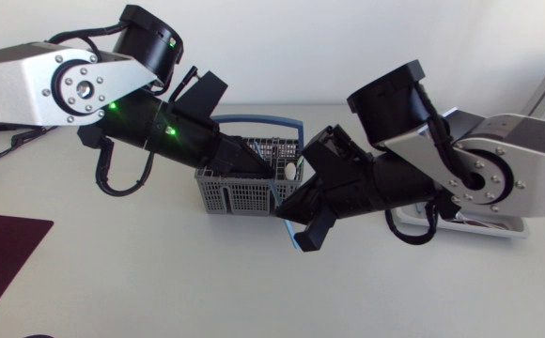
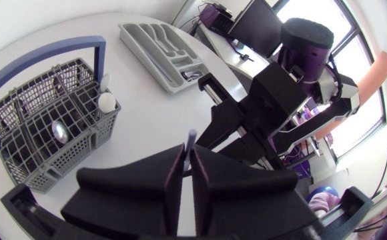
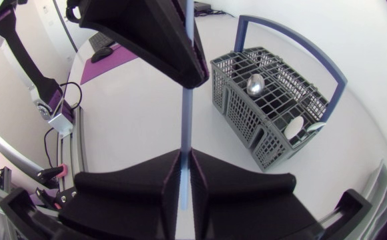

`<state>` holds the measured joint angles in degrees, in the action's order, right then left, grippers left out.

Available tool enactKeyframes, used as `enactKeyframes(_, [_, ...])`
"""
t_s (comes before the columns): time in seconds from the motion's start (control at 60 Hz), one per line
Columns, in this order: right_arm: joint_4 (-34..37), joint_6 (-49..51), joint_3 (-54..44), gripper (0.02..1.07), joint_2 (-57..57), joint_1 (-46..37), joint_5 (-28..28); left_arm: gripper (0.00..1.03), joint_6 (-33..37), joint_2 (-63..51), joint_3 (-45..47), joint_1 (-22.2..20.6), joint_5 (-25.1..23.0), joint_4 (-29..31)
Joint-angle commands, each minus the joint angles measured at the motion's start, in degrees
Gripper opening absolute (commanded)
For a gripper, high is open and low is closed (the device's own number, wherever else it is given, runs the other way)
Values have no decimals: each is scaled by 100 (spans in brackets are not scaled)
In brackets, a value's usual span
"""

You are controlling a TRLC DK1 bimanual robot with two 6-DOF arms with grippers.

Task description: Transfer all utensils from the basket to the drawer tray.

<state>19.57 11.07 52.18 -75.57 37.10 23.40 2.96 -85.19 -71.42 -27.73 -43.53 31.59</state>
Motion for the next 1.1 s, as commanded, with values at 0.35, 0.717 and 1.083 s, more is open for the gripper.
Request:
enactKeyframes(0.35, [372, 167, -191, 8, 201, -186, 174, 66, -894, 556, -487, 1032, -305, -936])
enactKeyframes(0.717, [776, 255, -173, 8, 693, -2383, 605, 65, -419, 222, -206, 1261, 99, -786])
enactKeyframes(1.083, [697, 220, 591, 8, -1065, -4615, 517, 65, -120, -323, -83, 1024, 864, -637])
